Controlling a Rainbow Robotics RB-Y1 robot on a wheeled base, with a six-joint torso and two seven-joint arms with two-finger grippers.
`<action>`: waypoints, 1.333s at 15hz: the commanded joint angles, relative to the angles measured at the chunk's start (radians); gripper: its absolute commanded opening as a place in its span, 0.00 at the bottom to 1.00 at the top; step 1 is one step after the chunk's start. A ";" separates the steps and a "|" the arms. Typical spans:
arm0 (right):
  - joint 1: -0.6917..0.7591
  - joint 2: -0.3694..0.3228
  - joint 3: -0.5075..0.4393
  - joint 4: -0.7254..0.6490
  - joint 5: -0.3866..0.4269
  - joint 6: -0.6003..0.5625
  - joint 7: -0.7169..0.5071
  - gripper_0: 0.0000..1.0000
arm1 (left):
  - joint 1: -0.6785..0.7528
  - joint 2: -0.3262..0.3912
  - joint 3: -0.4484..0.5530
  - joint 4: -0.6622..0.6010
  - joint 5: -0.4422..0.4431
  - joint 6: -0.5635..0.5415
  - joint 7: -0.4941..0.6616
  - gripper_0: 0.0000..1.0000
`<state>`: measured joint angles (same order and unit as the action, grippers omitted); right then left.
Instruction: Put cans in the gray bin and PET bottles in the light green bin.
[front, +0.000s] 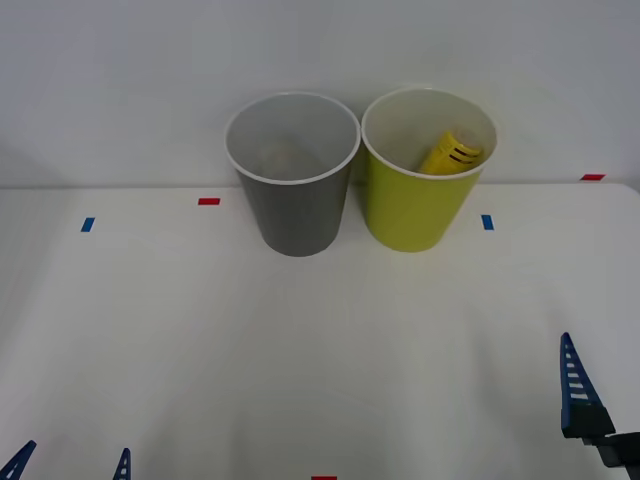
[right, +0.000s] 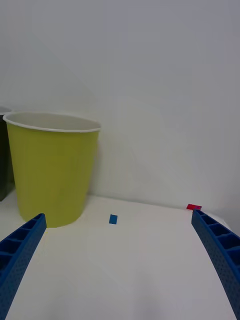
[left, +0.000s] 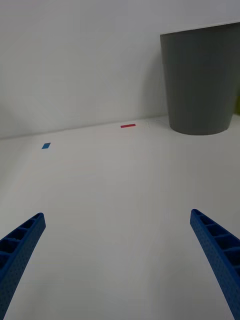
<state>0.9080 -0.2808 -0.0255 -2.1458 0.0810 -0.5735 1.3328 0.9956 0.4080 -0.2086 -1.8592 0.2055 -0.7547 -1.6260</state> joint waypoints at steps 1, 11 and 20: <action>0.054 -0.035 -0.007 0.112 -0.015 -0.143 0.006 1.00 | 0.000 0.000 0.000 0.000 0.000 0.000 0.000 1.00; 0.108 -0.070 0.118 0.238 -0.026 -0.190 -0.044 1.00 | 0.000 0.000 0.000 0.000 0.000 0.000 0.000 1.00; 0.108 -0.081 0.142 0.231 -0.023 -0.172 -0.083 1.00 | 0.000 0.000 0.000 0.000 0.000 0.000 0.000 1.00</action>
<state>1.0155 -0.3627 0.1164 -1.9133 0.0578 -0.7450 1.2506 0.9956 0.4080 -0.2086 -1.8592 0.2055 -0.7547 -1.6260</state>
